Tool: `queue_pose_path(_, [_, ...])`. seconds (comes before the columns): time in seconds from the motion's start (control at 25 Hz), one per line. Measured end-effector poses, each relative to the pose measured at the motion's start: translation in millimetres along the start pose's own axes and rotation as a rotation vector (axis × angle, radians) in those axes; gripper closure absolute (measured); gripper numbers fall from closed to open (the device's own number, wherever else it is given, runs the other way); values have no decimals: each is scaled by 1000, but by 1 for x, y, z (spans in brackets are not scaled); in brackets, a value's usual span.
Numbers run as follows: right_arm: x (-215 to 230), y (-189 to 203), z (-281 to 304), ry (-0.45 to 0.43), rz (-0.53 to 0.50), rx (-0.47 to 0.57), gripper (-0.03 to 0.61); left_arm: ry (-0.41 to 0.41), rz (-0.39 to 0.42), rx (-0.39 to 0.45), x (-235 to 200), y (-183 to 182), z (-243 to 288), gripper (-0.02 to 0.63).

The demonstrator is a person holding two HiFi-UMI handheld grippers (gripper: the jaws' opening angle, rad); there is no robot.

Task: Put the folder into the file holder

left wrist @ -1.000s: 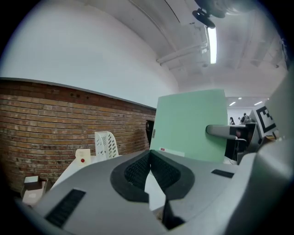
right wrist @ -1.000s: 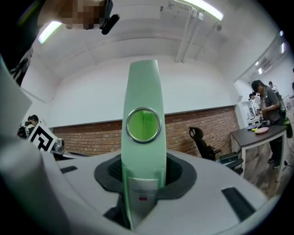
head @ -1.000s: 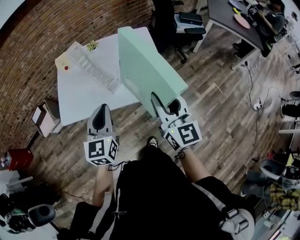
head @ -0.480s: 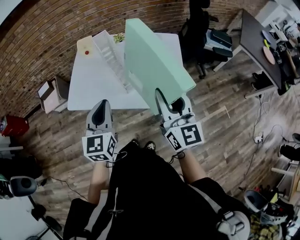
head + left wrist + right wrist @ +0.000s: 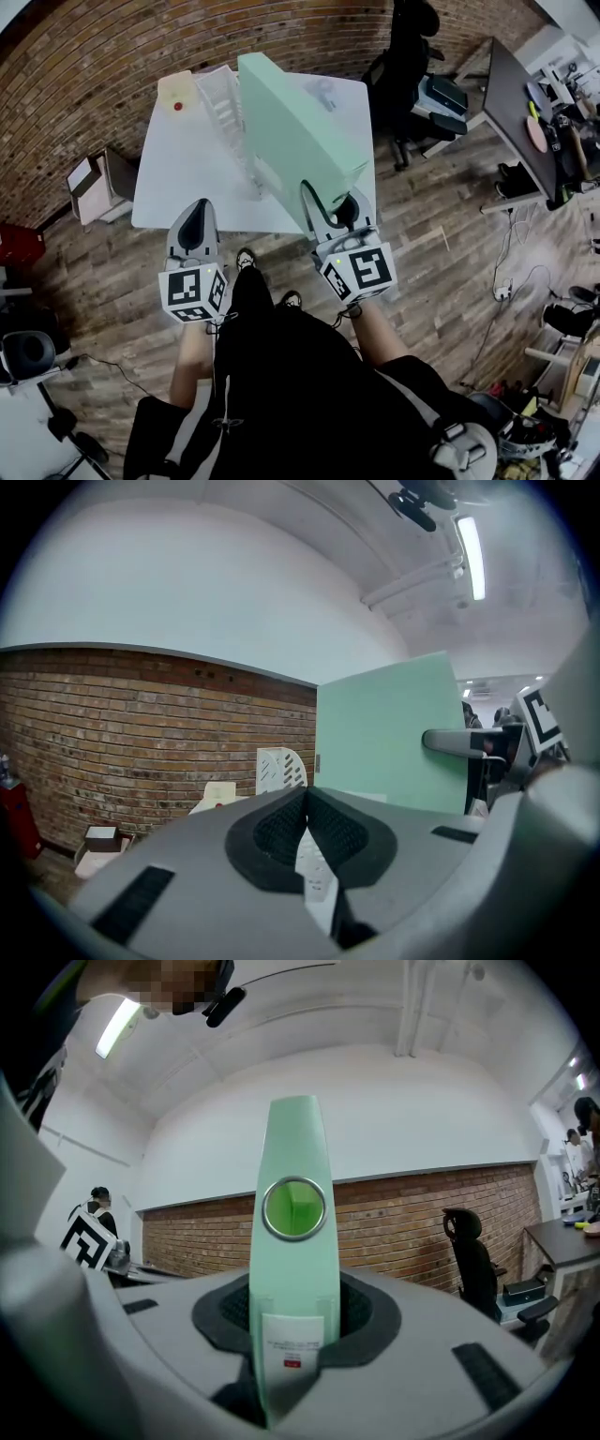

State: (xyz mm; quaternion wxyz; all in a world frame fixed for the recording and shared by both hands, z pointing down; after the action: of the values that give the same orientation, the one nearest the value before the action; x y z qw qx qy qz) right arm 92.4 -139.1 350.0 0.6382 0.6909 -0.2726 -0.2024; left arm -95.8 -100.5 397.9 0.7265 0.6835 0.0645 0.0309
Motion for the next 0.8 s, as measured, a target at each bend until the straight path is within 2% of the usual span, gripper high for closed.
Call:
queue_pose_path(0.4, [-8,20,57,-4,-30,-78,431,-3,-51,-30,-44,15,36,591])
queue_pose_path(0.8, [-6,31,91,15,-32,-84,428,13,-58,-41,-66,18,62,592])
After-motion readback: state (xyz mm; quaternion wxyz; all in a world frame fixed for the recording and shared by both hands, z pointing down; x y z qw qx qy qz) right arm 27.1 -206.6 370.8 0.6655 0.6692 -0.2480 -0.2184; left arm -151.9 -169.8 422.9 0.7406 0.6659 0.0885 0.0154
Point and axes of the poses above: the fingertips, and each gripper's own axes: z forward along the fingers, x to its right, y out of its underside, the point moved 1 cm from there along -z, backward along the fingers, and after that the axes turned 6 degrees about x, right-handed, at the moved point
